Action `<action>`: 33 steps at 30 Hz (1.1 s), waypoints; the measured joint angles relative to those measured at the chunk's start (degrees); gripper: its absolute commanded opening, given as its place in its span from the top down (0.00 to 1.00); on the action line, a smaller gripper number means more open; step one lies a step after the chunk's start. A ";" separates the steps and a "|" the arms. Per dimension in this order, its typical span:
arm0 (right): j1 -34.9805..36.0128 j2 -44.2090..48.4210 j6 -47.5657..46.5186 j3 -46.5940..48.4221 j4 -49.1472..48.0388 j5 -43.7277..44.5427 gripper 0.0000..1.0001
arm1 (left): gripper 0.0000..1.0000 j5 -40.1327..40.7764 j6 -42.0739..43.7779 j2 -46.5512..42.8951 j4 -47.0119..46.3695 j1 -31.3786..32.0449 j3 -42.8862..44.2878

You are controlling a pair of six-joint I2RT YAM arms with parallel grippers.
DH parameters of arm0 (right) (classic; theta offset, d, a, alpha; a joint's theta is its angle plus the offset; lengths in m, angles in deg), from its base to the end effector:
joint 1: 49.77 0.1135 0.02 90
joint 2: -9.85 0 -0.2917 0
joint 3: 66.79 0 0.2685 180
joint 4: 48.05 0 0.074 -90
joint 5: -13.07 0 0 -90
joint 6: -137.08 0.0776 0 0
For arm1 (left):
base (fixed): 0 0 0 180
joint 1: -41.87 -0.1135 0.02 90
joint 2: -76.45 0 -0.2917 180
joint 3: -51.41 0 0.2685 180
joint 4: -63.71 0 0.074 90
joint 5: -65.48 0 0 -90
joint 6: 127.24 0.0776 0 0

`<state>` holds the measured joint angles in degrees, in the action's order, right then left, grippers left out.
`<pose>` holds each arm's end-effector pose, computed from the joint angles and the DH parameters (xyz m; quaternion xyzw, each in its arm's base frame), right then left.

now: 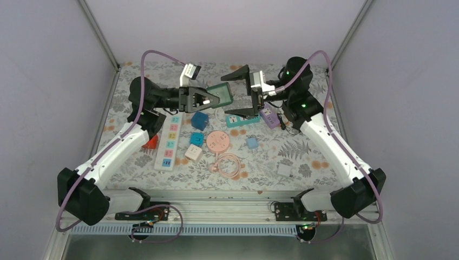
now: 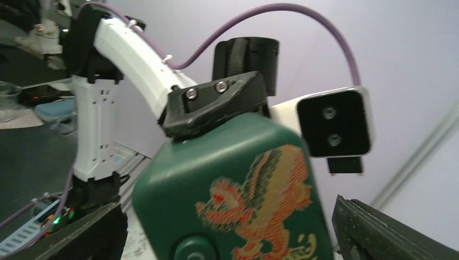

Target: Insert the plug

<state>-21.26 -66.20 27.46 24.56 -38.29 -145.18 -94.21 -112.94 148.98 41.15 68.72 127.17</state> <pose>0.2388 0.2117 0.4774 -0.6062 0.3386 0.4234 0.5819 0.2271 -0.1965 0.4508 0.2603 0.5973 -0.7323 0.1980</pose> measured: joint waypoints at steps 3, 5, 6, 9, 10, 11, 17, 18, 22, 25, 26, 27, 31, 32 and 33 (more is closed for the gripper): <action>0.46 -1.33 -3.56 1.20 2.12 -3.67 0.12 | 0.47 0.00 0.02 -0.61 0.07 0.04 0.00; 0.94 -1.92 -5.18 1.68 2.89 -4.68 0.13 | 0.47 -0.55 0.04 -0.90 0.48 0.15 0.00; 1.20 -2.27 -5.77 2.08 3.23 -5.16 0.13 | 0.47 -0.61 0.04 -0.94 0.50 0.37 0.00; 2.23 -2.89 -6.08 2.62 3.15 -5.42 0.19 | 0.47 -0.59 0.28 -1.03 0.83 0.85 0.00; 2.45 -3.06 -6.05 2.69 2.86 -5.46 0.22 | 0.47 -0.59 0.46 -1.05 1.05 0.96 -0.02; 2.69 -3.23 -5.77 2.73 2.54 -5.40 0.25 | 0.47 -0.61 0.74 -1.11 1.33 1.09 0.00; 2.95 -3.82 -6.05 2.78 1.25 -5.90 0.53 | 0.46 -0.85 1.55 -1.57 3.08 1.46 -0.02; 2.97 -3.78 -6.36 2.73 1.29 -6.10 0.58 | 0.43 -0.85 1.75 -1.66 3.17 1.57 0.00; 3.02 -2.73 -7.41 2.14 1.57 -6.10 0.75 | 0.17 -0.81 2.69 -1.84 3.58 2.27 0.09; 3.48 -1.97 -7.56 2.01 1.97 -6.56 0.75 | 0.01 0.66 5.05 -2.16 5.55 2.47 0.81; 3.82 -1.55 -7.28 1.97 2.34 -6.21 0.75 | 0.00 1.25 6.54 -2.32 7.10 2.36 1.27; 4.09 -1.14 -7.15 1.99 3.06 -5.68 0.74 | 0.00 2.60 8.63 -2.56 9.97 2.23 2.16; 4.11 0.48 -6.91 2.51 10.05 0.33 0.74 | 0.00 13.33 20.46 -3.72 28.13 1.75 8.98; 4.09 0.83 -6.51 2.38 11.17 2.08 0.75 | 0.00 16.48 22.99 -4.24 31.65 1.62 10.32; 4.04 1.60 -5.25 1.70 12.41 5.31 0.76 | 0.00 20.06 25.16 -5.01 34.73 1.49 11.23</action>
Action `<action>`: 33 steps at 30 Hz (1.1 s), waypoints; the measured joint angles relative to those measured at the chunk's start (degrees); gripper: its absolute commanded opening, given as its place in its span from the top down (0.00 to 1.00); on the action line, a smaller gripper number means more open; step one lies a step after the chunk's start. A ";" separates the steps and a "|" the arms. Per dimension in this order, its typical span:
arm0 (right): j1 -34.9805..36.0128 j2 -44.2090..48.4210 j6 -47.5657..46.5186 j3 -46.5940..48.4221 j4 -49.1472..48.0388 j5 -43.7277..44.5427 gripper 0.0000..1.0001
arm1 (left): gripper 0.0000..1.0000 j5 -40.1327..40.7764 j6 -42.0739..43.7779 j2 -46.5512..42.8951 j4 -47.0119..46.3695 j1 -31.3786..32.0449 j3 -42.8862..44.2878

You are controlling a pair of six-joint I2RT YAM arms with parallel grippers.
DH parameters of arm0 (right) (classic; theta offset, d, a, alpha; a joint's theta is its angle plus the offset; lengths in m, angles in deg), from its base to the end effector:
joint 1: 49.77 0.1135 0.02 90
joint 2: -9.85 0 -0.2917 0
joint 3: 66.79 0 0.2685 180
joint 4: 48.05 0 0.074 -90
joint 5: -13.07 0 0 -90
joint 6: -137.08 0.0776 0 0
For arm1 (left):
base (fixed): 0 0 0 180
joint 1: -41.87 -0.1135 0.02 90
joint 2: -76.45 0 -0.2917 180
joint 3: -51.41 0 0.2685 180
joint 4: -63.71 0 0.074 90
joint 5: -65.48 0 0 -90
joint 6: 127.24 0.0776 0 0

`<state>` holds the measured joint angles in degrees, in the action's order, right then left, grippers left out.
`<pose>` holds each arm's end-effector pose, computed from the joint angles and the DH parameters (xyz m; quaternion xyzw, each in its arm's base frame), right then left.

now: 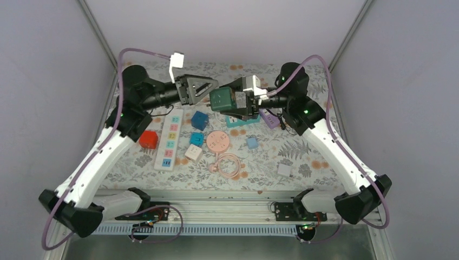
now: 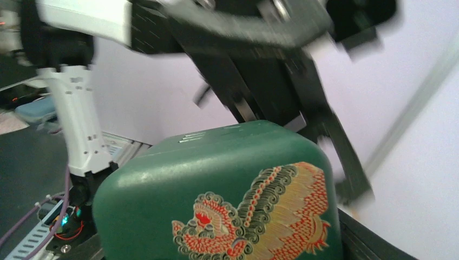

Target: Insert the plug

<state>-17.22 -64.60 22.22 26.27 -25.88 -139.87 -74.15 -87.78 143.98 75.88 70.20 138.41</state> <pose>0.2202 0.2225 0.4734 -0.6121 0.3735 0.4187 0.5573 0.2227 -0.1872 0.4883 0.1937 0.6491 -0.6470 0.3501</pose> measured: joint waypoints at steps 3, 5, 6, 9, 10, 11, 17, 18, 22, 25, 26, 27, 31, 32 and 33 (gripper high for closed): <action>-0.46 1.27 3.56 -1.86 3.48 7.85 0.82 | 0.00 11.98 6.45 -4.22 8.63 -0.22 0.55; -1.25 0.85 6.03 -2.14 6.54 13.29 0.83 | 0.00 19.15 9.99 -6.99 12.81 -0.22 0.55; -2.08 0.15 7.34 -2.14 8.37 16.20 0.83 | 0.00 22.84 11.93 -8.26 14.75 -0.22 0.55; -5.09 -2.97 10.23 -1.95 13.60 23.63 0.82 | 0.00 31.39 16.41 -10.75 18.88 -0.22 0.20; -6.47 -4.68 11.08 -1.73 15.91 26.25 0.82 | 0.00 33.81 17.75 -11.23 20.02 -0.22 -0.17; -7.41 -6.01 11.50 -1.60 17.46 28.26 0.82 | 0.00 35.76 18.75 -11.52 20.85 -0.24 -0.59; -12.76 -14.88 13.07 3.15 26.69 41.42 0.81 | 0.00 43.78 22.82 -12.09 25.55 -0.26 -5.01; -13.66 -16.65 13.16 5.20 28.09 43.25 0.81 | 0.00 44.44 23.04 -12.11 26.18 -0.26 -5.53; -17.51 -23.96 13.14 12.17 30.77 48.43 0.81 | 0.00 46.71 23.43 -12.28 27.23 -0.26 -8.09; -20.35 -29.55 12.94 16.59 33.29 50.56 0.82 | 0.00 47.91 23.58 -11.37 27.10 -0.26 -8.41; -21.00 -31.17 12.90 17.66 33.77 50.93 0.82 | 0.00 48.22 23.58 -10.82 26.77 -0.26 -8.39; -21.70 -32.98 12.85 18.93 34.64 51.43 0.82 | 0.00 48.81 23.61 -9.86 26.34 -0.26 -8.31; -23.61 -39.06 12.26 23.34 37.55 52.65 0.81 | 0.00 49.81 24.35 -6.32 25.86 -0.37 -8.13; -23.76 -40.39 11.85 24.44 38.40 52.78 0.80 | 0.00 50.05 24.57 -5.49 25.83 -0.37 -8.11; -23.82 -41.46 11.41 25.29 39.04 52.81 0.80 | 0.00 50.31 24.85 -4.70 25.83 -0.39 -8.11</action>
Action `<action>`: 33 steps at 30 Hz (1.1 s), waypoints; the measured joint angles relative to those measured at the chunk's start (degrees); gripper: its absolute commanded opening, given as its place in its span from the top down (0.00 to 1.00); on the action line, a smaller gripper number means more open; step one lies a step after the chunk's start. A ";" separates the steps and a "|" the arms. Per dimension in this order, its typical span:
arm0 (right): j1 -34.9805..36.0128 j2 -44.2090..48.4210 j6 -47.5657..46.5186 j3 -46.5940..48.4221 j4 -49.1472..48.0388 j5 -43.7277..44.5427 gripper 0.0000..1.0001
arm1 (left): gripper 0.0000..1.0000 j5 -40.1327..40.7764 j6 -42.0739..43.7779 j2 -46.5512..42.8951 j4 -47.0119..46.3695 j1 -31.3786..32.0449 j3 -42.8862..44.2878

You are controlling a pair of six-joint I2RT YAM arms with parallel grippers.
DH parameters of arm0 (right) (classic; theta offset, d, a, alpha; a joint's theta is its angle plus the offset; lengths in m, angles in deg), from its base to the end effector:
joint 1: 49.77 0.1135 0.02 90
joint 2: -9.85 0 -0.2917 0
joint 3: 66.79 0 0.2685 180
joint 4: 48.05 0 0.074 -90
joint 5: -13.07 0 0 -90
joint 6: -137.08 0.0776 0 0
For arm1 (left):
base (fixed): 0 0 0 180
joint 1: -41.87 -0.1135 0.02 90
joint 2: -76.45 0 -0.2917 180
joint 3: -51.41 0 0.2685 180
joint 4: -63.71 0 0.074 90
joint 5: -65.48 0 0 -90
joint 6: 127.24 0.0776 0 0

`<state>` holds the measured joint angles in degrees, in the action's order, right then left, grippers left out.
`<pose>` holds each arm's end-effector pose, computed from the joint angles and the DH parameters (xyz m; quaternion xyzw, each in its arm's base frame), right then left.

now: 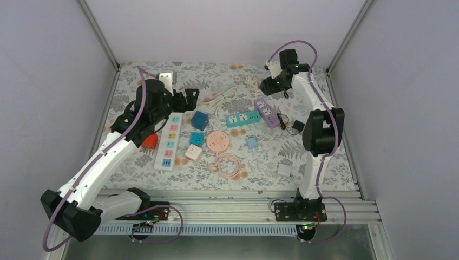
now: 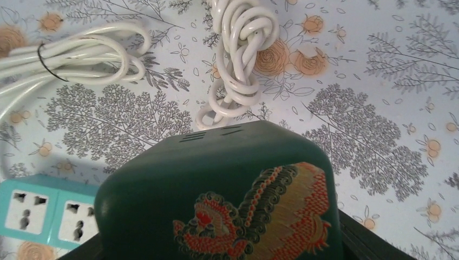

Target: Insert the plug

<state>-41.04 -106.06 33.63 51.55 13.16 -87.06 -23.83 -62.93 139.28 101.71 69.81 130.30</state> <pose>0.4859 0.0884 0.2587 -0.2078 0.9369 0.0739 0.2713 0.2526 -0.1329 0.3907 0.0129 0.8286 -0.2480 0.5017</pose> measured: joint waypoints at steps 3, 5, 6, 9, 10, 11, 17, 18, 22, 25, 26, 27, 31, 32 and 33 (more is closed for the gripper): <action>-0.04 -3.74 -1.25 3.61 2.34 -0.02 0.80 | 0.00 1.62 0.87 1.46 0.04 -0.09 0.00; -0.04 -5.92 -1.86 5.38 3.37 -0.07 0.80 | 0.00 3.56 1.16 1.49 -0.09 -0.09 -0.13; -0.04 -6.45 -2.05 5.55 3.63 -0.09 0.80 | 0.00 4.57 1.33 1.22 -0.35 -0.09 -0.33; -0.04 -7.26 -2.99 5.55 5.05 -0.24 0.78 | 0.00 6.99 2.08 -0.26 -1.64 -0.13 -1.64; -0.07 -7.30 -3.26 5.55 5.62 -0.26 0.78 | 0.00 7.74 2.40 -0.81 -2.27 -0.13 -2.10; -0.07 -7.30 -3.41 5.55 5.95 -0.26 0.78 | 0.00 8.22 2.60 -1.22 -2.69 -0.13 -2.36; -0.07 -7.30 -4.07 5.27 6.80 -0.26 0.76 | 0.00 10.01 2.99 -2.12 -4.66 -0.13 -2.89; -0.07 -7.30 -4.11 5.18 6.82 -0.31 0.76 | 0.00 10.05 2.99 -2.10 -4.85 -0.13 -2.89; -0.07 -7.30 -4.37 4.85 6.86 -1.18 0.75 | 0.00 10.05 2.99 -2.05 -5.18 -0.13 -2.93; 0.24 -7.37 -4.57 4.76 6.84 -1.38 0.75 | 0.00 10.05 2.97 -2.01 -5.31 -0.15 -3.26; 0.26 -7.39 -4.59 4.76 6.82 -1.38 0.75 | 0.00 10.05 2.95 -1.90 -5.25 -0.13 -3.32; 0.33 -7.52 -4.59 4.76 6.80 -1.36 0.75 | 0.00 10.05 2.95 -1.70 -5.27 -0.13 -3.32; 0.61 -8.17 -4.57 4.52 6.54 -0.39 0.75 | 0.00 10.05 2.75 -0.94 -5.11 -0.13 -3.32; 0.63 -8.24 -4.57 4.31 6.56 -0.09 0.75 | 0.00 10.08 2.71 -0.92 -5.05 -0.13 -3.32; 0.66 -8.31 -4.57 4.02 6.58 0.24 0.75 | 0.00 10.08 2.69 -0.90 -4.94 -0.13 -3.32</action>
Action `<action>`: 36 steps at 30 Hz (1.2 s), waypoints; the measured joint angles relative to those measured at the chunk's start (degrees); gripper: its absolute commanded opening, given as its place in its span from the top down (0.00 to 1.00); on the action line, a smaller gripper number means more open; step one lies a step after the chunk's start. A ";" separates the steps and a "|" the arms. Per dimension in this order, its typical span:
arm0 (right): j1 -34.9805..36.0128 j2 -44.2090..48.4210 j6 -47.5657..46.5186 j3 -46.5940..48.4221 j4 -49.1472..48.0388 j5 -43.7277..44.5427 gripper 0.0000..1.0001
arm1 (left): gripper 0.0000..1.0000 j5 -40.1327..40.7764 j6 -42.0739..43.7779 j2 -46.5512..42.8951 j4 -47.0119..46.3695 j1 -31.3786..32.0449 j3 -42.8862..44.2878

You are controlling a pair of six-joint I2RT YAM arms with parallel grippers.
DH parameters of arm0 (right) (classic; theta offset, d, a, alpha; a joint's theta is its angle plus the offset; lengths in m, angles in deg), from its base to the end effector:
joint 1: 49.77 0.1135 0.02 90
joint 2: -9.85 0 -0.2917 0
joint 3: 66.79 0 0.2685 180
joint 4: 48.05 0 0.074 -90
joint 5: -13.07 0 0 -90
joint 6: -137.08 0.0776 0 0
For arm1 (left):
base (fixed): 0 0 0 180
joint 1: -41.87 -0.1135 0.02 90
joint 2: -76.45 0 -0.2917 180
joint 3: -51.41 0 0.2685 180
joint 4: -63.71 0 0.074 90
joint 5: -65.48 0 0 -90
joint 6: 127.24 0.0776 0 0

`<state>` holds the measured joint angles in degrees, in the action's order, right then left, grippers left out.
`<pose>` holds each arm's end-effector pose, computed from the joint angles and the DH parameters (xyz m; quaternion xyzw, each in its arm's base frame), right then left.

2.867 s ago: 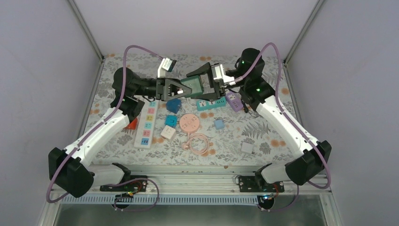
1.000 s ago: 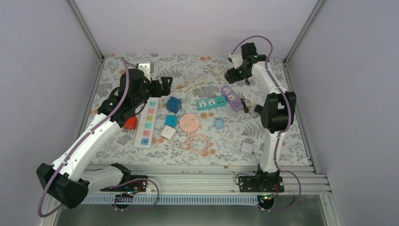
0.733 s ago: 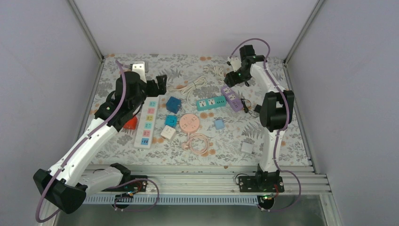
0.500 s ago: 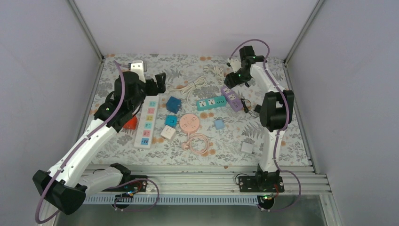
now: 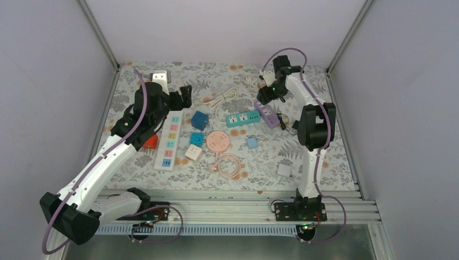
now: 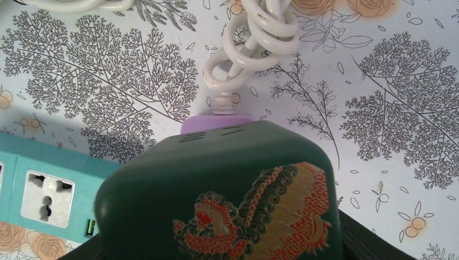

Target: Insert the plug

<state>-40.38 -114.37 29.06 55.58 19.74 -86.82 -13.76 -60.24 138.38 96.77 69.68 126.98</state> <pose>0.4958 0.0955 0.2050 -0.2471 0.9491 0.0714 0.1820 0.2592 -0.1203 0.3843 -0.0200 0.8142 -0.1776 0.5524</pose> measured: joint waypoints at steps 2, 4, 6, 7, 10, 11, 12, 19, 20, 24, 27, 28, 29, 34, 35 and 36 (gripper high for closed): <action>0.02 0.00 0.00 -0.28 0.00 0.20 0.75 | 0.00 0.00 -0.11 0.00 0.11 0.00 0.00; 0.04 -0.02 0.00 -0.48 0.00 0.13 0.75 | 0.00 0.00 -0.13 0.07 0.13 0.00 0.00; 0.04 -0.02 0.00 -0.55 -0.02 0.13 0.75 | 0.00 0.00 -0.13 0.17 0.17 0.00 0.00; 0.04 -0.07 0.00 -0.55 -0.02 0.15 0.75 | 0.00 0.00 -0.15 0.24 0.20 0.00 0.00; 0.09 -0.55 0.00 -0.63 -0.42 0.13 0.75 | 0.00 0.07 -0.17 0.48 0.31 0.00 -0.07; 0.15 -0.74 0.00 -0.74 -0.72 0.15 0.75 | 0.00 0.11 -0.17 0.48 0.37 0.00 -0.17; 0.26 -0.90 0.00 -1.11 -1.27 0.13 0.75 | 0.00 0.20 -0.17 0.48 0.50 0.00 -0.26; 0.66 -1.20 0.02 -1.55 -2.19 0.22 0.75 | 0.00 1.07 -0.57 0.48 0.55 0.00 -1.95; 0.68 -1.22 0.04 -1.55 -2.21 0.31 0.75 | 0.00 1.16 -0.66 0.48 0.57 0.00 -2.23; 0.79 -1.14 0.55 -1.99 -2.62 1.27 0.74 | 0.00 1.25 -1.29 0.66 0.98 0.00 -3.37; 1.05 -0.66 1.90 -2.73 -3.26 2.01 0.73 | 0.00 1.25 -1.64 0.81 1.11 0.00 -3.45; 1.11 -0.55 2.54 -2.91 -3.39 2.29 0.73 | 0.00 1.25 -1.66 0.81 1.14 0.00 -3.45; 1.18 -0.48 3.28 -2.99 -3.48 2.51 0.73 | 0.00 1.25 -1.68 0.83 1.16 0.00 -3.45; 1.57 -0.44 6.86 -3.19 -3.87 2.64 0.79 | 0.00 1.25 -1.73 1.46 1.22 0.00 -3.45; 1.64 -0.44 7.39 -3.21 -3.89 2.71 0.79 | 0.00 1.27 -1.75 1.55 1.33 0.00 -3.45; 1.75 -0.44 8.31 -3.21 -3.93 2.95 0.80 | 0.00 1.29 -1.79 1.55 1.40 0.00 -3.48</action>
<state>-38.64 -114.81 37.36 52.36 15.80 -83.87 -12.47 -62.03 139.93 98.17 69.68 123.50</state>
